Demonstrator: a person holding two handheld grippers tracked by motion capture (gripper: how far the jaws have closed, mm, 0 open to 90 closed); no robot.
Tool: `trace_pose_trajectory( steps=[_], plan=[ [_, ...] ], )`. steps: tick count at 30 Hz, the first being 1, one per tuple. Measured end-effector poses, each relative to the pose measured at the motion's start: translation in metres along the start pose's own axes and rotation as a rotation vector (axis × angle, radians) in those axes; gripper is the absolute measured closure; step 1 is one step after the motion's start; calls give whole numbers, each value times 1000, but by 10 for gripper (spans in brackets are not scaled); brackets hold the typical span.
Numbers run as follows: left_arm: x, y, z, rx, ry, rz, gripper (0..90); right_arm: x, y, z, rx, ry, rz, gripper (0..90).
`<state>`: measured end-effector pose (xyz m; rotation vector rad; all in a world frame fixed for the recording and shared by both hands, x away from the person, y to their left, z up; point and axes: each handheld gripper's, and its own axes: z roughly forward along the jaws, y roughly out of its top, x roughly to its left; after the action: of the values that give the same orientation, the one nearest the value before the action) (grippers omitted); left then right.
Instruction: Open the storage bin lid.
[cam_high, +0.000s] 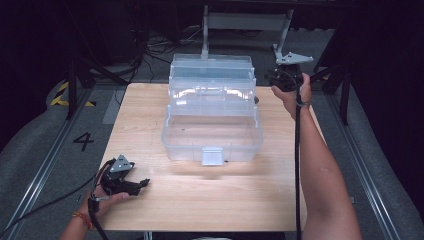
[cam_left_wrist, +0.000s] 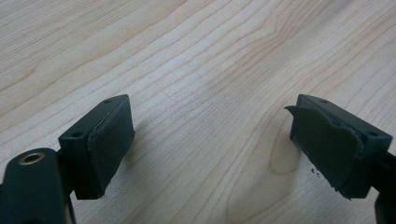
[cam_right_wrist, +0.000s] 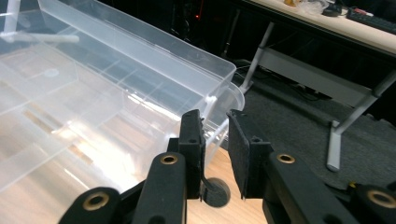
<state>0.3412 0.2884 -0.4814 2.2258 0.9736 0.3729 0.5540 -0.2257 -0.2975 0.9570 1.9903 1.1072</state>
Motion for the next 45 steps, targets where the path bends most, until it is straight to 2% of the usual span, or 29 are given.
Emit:
trace_pose_trajectory(
  steps=[2,10,11,15,20,28,37,45],
  plan=[
    [0,0,0,0,-2,-1,141,1,-3,-5,3,-18,-16,759],
    [1,1,1,-6,3,12,141,2,-20,-22,22,-29,-14,752],
    [0,1,1,-5,-7,6,141,2,-23,-24,21,-33,-17,751],
    [0,1,1,-6,4,11,142,5,-32,-36,28,-38,-36,747],
    [-1,0,0,-3,4,-4,142,10,-45,-49,27,-22,-38,743],
    [-1,0,0,-3,4,-5,142,18,-66,-69,18,11,-41,724],
    [0,1,1,-6,8,6,142,27,-93,-79,51,47,-66,692],
    [0,1,1,-5,7,-1,141,31,-115,-89,82,71,-90,639]
  ],
)
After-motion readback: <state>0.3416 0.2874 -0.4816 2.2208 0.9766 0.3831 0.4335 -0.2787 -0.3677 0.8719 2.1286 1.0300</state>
